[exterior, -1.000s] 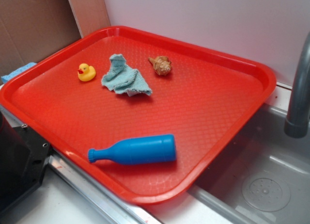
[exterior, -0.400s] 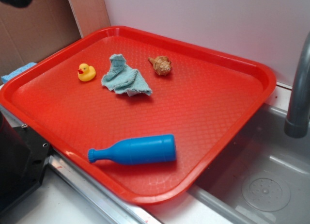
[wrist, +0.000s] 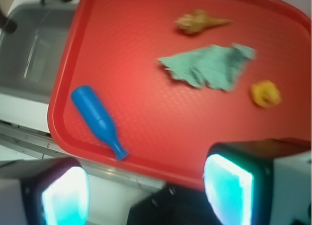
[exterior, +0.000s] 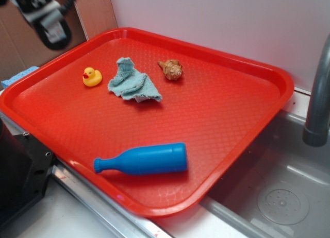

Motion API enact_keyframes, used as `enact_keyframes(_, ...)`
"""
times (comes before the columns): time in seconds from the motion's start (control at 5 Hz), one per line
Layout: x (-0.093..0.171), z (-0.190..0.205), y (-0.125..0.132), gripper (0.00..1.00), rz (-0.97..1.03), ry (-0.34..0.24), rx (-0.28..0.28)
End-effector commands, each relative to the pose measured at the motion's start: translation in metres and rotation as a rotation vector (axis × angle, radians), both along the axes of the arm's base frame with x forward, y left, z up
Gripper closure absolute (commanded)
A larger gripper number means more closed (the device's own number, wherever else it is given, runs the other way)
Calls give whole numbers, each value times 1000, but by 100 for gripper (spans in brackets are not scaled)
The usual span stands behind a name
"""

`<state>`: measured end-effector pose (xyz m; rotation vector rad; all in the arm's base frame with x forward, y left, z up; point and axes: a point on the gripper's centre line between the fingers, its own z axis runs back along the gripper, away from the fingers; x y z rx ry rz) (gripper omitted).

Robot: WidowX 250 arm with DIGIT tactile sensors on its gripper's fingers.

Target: Grab the blue bottle.

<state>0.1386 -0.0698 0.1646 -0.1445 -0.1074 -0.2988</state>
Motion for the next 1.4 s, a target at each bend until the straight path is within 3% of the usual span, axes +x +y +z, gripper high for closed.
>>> enact_keyframes(0.0, 12, -46, -51, 0, -151, -36, 38)
enact_keyframes(0.2, 16, -78, -70, 0, -209, -24, 93)
enact_keyframes(0.4, 14, -109, -77, 0, -272, 13, 114)
enact_keyframes(0.8, 11, -144, -75, 0, -286, 49, 196)
enact_keyframes(1.0, 7, -146, -79, 100, -272, 42, 205)
enact_keyframes(1.2, 10, -129, -71, 100, -170, 49, 197)
